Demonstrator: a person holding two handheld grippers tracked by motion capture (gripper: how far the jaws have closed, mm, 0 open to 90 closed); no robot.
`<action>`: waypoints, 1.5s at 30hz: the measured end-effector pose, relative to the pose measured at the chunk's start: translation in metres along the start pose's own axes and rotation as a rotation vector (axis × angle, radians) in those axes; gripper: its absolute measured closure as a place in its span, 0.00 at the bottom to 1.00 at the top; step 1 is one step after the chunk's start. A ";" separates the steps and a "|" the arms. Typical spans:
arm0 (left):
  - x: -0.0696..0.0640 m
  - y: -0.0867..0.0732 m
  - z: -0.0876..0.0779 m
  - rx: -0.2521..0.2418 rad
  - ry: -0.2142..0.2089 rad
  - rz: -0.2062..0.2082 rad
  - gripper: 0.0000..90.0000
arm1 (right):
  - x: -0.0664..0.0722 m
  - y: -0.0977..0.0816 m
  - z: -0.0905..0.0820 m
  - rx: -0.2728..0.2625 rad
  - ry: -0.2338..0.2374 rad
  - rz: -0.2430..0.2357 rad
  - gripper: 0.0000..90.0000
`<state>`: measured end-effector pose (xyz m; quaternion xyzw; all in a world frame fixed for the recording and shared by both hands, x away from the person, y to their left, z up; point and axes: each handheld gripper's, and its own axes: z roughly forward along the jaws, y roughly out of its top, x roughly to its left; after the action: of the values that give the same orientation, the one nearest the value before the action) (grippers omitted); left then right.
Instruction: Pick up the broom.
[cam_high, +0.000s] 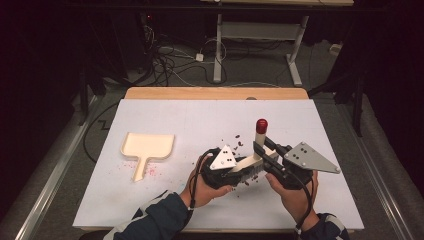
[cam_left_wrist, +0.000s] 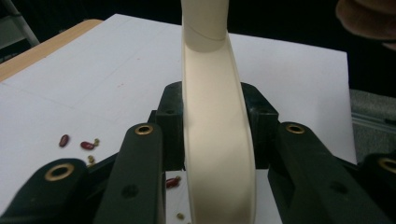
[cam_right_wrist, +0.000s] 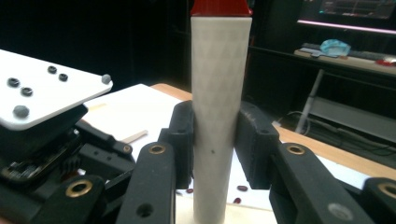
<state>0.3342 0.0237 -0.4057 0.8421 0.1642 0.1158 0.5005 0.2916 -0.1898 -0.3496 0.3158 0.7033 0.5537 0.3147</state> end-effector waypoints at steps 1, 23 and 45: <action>0.000 0.000 0.000 0.000 0.000 0.000 0.73 | 0.000 0.000 0.000 0.000 0.000 0.000 0.78; -0.003 -0.016 -0.043 0.167 -0.292 0.240 0.73 | 0.000 -0.034 0.021 0.447 0.565 -0.404 0.48; 0.019 -0.033 -0.087 0.079 0.000 0.185 0.40 | -0.014 -0.041 0.028 0.412 0.558 -0.270 0.75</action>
<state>0.3151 0.1156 -0.3929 0.8727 0.0900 0.1548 0.4543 0.3183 -0.1919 -0.3937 0.1137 0.8940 0.4189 0.1111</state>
